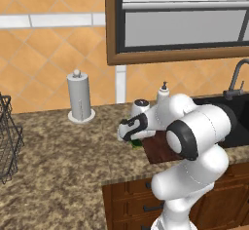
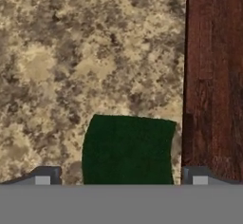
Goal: Pick up the sponge from the counter and clean the cutting board by briefly scrubbing or pressing down on the cutting board. Once finished, release the sponge.
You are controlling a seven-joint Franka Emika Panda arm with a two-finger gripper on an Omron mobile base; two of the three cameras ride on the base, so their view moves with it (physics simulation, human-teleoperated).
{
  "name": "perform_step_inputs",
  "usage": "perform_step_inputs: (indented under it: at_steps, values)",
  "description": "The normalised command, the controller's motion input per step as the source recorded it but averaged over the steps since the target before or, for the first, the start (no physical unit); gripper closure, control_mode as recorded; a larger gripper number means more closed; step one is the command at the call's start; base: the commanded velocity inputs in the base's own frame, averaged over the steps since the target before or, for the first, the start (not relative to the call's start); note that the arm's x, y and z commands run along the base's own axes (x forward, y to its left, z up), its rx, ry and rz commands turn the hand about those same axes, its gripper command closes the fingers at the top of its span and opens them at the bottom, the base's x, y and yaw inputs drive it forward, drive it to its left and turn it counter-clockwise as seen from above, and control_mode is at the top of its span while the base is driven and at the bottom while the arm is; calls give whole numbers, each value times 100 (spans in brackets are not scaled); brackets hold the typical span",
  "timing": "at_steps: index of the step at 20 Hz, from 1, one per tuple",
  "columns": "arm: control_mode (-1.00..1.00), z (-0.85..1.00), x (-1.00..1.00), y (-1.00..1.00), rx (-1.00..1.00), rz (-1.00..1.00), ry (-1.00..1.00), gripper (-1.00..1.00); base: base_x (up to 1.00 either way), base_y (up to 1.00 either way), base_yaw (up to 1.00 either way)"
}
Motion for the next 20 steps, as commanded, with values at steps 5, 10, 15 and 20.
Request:
perform_step_inputs:
  at_steps: [5,10,15,20]
  values:
    - [-100,-2,12,1,0,0,0,-100,0,0,0]
    - [-100,-2,29,9,0,0,0,-100,0,0,0]
    - [-100,-20,34,6,0,0,0,-100,0,0,0]
    - [-100,-54,24,7,-1,0,0,-100,0,0,0]
